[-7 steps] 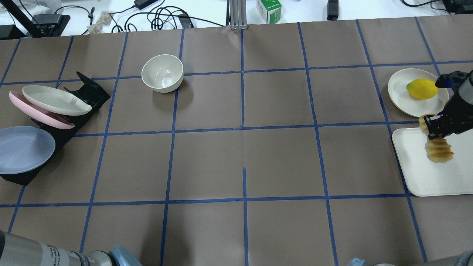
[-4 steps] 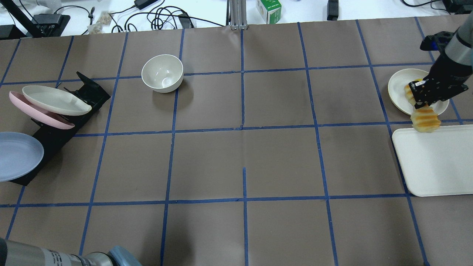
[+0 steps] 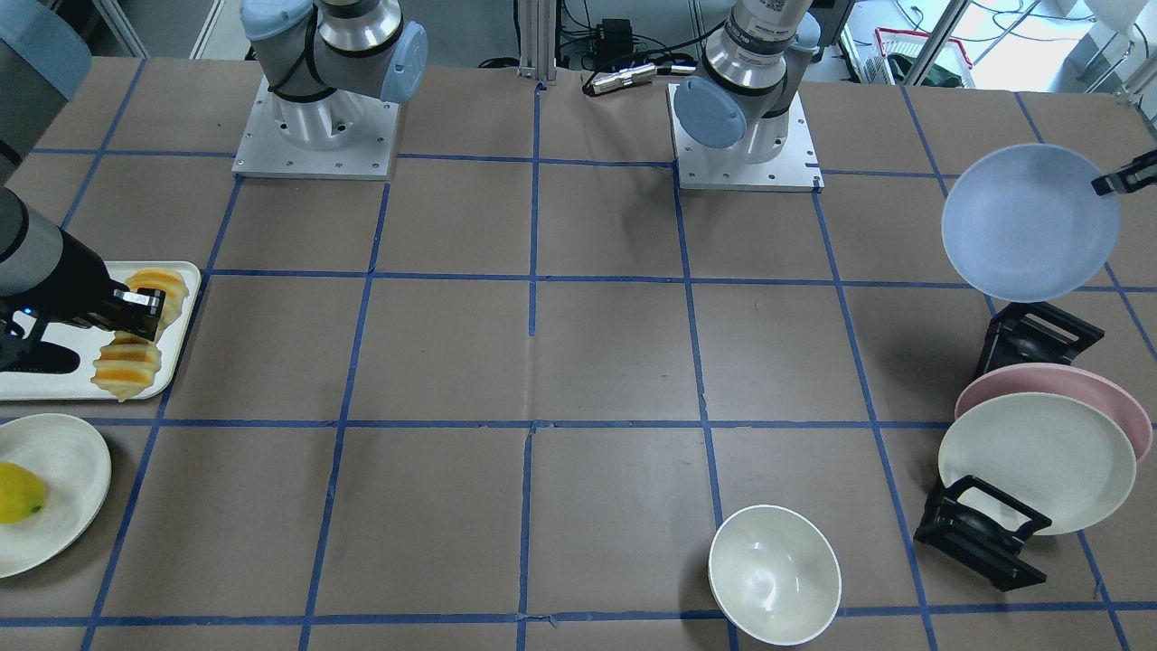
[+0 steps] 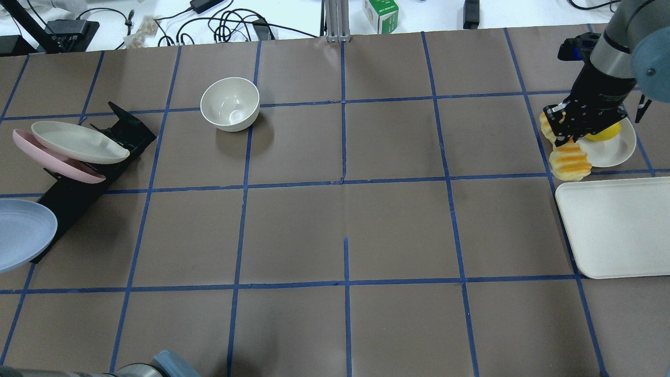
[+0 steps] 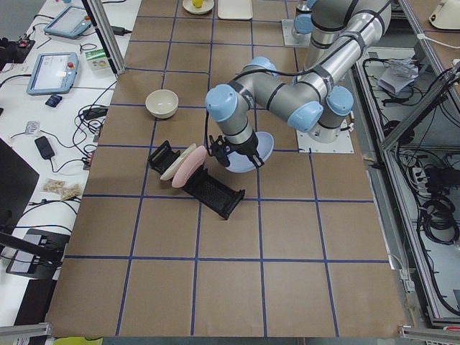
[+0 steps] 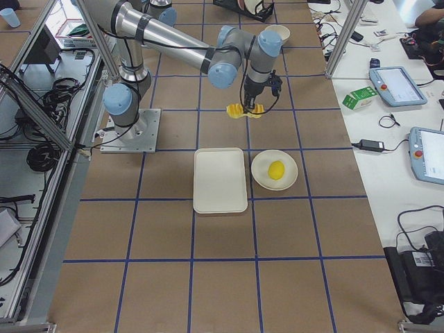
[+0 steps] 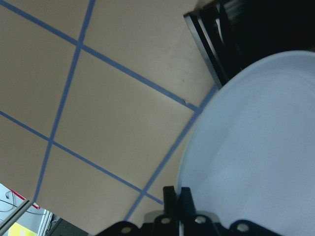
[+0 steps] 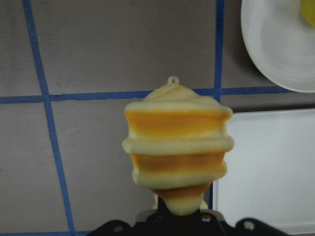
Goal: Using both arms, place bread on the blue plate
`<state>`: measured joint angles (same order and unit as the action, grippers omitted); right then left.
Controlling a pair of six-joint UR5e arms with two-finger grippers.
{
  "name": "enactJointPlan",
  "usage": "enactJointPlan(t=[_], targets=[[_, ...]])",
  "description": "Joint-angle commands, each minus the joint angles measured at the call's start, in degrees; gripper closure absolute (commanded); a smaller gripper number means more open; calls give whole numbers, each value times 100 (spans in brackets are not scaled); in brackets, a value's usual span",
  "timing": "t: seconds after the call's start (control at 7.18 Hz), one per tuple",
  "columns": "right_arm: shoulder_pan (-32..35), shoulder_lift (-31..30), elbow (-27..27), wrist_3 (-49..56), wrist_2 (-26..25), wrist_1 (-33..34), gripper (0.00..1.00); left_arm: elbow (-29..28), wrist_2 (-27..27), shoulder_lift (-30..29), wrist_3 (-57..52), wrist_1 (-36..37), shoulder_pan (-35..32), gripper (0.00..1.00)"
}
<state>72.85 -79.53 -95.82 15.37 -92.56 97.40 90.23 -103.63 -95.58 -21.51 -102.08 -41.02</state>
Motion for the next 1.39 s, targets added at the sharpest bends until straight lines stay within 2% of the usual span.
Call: enactJointPlan(t=[0.0, 0.28, 0.42, 0.7, 0.97, 1.11, 1.25], targets=[[149, -1, -7, -78, 203, -89, 100, 387, 1111, 338, -866, -567, -534, 100], [500, -9, 2, -586, 212, -89, 100, 1045, 2272, 321, -779, 385, -1754, 100], [754, -1, 2, -953, 221, -89, 100, 1528, 2329, 234, 68, 1400, -2543, 100], [1168, -1, -7, -1604, 221, -80, 100, 2303, 2994, 41, 2098, 3151, -3776, 100], [1327, 34, -24, -1896, 282, -89, 100, 2455, 3024, -407, 3392, 4402, -4813, 100], [1511, 61, -25, -2185, 282, -37, 100, 2534, 3006, -626, 4112, 4799, -5315, 100], [1791, 191, -25, -2666, 439, 7, 100, 2534, 3006, -794, 4415, 5247, -5476, 100]])
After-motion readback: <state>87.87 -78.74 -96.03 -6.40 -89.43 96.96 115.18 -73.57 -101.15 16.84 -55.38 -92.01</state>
